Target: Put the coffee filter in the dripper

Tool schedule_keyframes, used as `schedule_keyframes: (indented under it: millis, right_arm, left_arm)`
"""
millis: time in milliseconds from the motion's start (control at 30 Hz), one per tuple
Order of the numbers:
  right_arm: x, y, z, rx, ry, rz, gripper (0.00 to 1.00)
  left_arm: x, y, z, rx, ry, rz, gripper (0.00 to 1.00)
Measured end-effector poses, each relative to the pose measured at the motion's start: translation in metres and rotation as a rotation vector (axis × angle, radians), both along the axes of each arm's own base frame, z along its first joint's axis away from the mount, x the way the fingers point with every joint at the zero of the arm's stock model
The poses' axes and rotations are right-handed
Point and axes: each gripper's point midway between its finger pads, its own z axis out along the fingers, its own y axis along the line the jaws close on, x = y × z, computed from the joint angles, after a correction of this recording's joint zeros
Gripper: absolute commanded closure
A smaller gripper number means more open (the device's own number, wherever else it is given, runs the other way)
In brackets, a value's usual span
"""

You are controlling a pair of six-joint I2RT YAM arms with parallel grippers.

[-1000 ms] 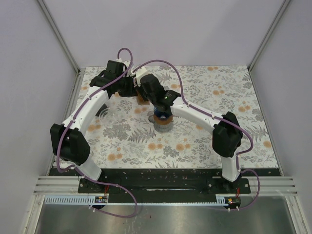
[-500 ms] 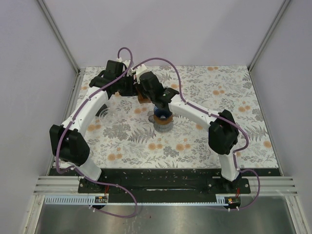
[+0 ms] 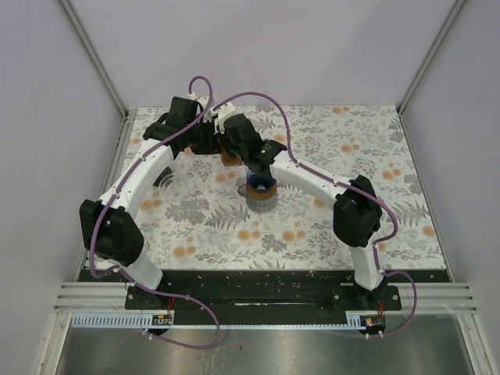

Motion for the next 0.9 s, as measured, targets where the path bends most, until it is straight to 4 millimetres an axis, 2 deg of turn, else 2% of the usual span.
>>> schedule_keyframes:
  millis: [100,200,500,700,900]
  right_arm:
    - [-0.002,0.001,0.001,0.008,0.006,0.013,1.00]
    - [-0.012,0.001,0.005,0.030,0.024,0.047,1.00]
    - [-0.053,-0.014,0.057,0.160,0.037,0.150,1.00]
    - [-0.073,-0.018,0.074,0.238,0.074,0.202,1.00]
    - [-0.084,-0.026,0.090,0.292,0.083,0.219,1.00]
  left_arm:
    - [0.001,0.001,0.000,-0.001,-0.001,0.003,1.00]
    - [0.001,0.002,0.000,-0.004,0.000,0.004,1.00]
    - [0.006,0.011,-0.004,0.008,0.004,0.020,1.00]
    - [0.014,0.025,-0.010,0.051,-0.008,0.039,1.00]
    - [0.023,0.039,-0.016,0.108,-0.024,0.059,1.00]
